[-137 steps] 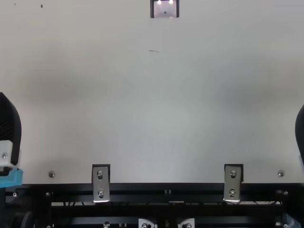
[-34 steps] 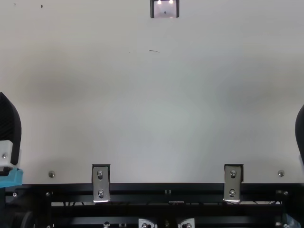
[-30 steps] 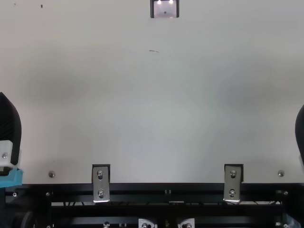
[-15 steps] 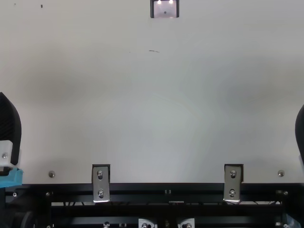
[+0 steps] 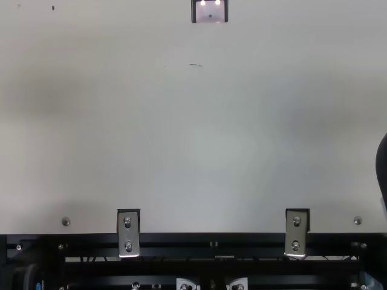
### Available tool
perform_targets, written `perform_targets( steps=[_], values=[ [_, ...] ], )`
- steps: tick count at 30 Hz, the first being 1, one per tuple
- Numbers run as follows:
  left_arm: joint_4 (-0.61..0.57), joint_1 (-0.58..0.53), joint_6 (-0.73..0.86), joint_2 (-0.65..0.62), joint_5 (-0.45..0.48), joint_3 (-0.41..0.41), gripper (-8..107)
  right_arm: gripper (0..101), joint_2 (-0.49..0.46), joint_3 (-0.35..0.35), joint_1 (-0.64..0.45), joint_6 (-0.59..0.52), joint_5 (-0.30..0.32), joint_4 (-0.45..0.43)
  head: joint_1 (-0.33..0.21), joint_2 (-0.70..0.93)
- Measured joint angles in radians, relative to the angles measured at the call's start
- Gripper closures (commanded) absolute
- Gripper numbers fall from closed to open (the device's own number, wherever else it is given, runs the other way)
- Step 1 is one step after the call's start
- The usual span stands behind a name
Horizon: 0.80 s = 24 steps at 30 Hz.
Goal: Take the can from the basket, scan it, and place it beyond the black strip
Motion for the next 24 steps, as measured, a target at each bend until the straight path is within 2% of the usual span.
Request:
perform_targets(
  steps=[5,9,18,24],
  values=[
    [0.030,0.101,-0.052,0.165,-0.066,-0.089,9,0,0.000,0.000,0.000,0.000,0.000,0.000,0.000,0.005],
    [0.031,0.170,-0.040,0.319,-0.072,-0.175,9,0,0.000,0.000,0.000,0.000,0.000,0.000,0.000,0.005],
    [0.003,0.275,0.074,0.672,0.018,-0.350,9,0,0.000,0.000,0.000,0.000,0.000,0.000,0.000,0.005],
    [0.013,0.317,0.133,0.868,0.068,-0.427,9,0,0.000,0.000,0.000,0.000,0.000,0.000,0.000,0.005]
  ],
)
